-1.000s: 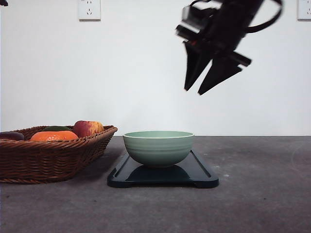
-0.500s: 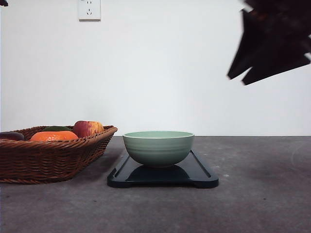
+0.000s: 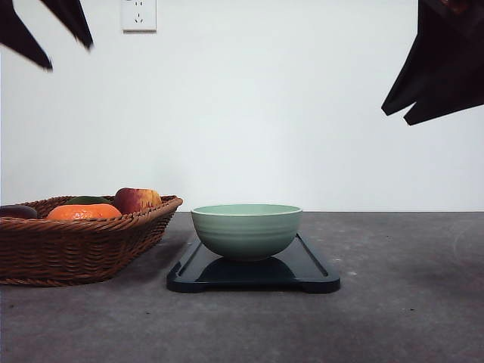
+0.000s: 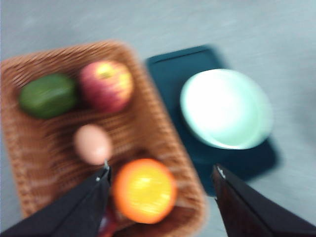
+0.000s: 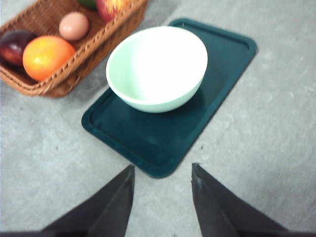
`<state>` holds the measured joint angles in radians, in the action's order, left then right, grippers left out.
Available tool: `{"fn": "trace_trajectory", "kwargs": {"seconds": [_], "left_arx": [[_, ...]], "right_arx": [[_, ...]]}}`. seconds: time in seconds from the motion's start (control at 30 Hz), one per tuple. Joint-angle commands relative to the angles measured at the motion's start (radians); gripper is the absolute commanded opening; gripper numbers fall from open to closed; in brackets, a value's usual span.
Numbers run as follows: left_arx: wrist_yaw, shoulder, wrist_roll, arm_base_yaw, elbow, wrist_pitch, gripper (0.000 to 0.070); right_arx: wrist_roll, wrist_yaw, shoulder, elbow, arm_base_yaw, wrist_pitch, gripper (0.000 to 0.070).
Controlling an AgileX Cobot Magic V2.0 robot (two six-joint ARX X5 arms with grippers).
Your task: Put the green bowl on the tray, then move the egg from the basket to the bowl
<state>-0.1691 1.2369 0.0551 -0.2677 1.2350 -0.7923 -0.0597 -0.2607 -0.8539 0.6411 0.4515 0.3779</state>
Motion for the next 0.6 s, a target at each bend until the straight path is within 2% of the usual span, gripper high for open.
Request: {"fn": "trace_trajectory", "kwargs": {"seconds": [0.0,0.17,0.4,0.57], "left_arx": [[0.042,0.05,0.063,-0.01,0.034,0.008,0.0414],[0.083,0.191,0.129,-0.013,0.07,0.006,0.0414],[0.144,0.349,0.133,-0.013,0.086,0.086,0.0413],[0.192,0.436,0.142,-0.012,0.086,0.156,0.038]], "right_arx": [[-0.004,0.001,-0.006,0.005,0.006,-0.01,0.0225],[-0.005,0.0,-0.006,0.005,0.006,-0.011,0.0225],[-0.004,0.001,-0.006,0.005,0.006,-0.011,0.0225],[-0.006,0.001,-0.006,0.005,0.006,-0.011,0.0225]]}}
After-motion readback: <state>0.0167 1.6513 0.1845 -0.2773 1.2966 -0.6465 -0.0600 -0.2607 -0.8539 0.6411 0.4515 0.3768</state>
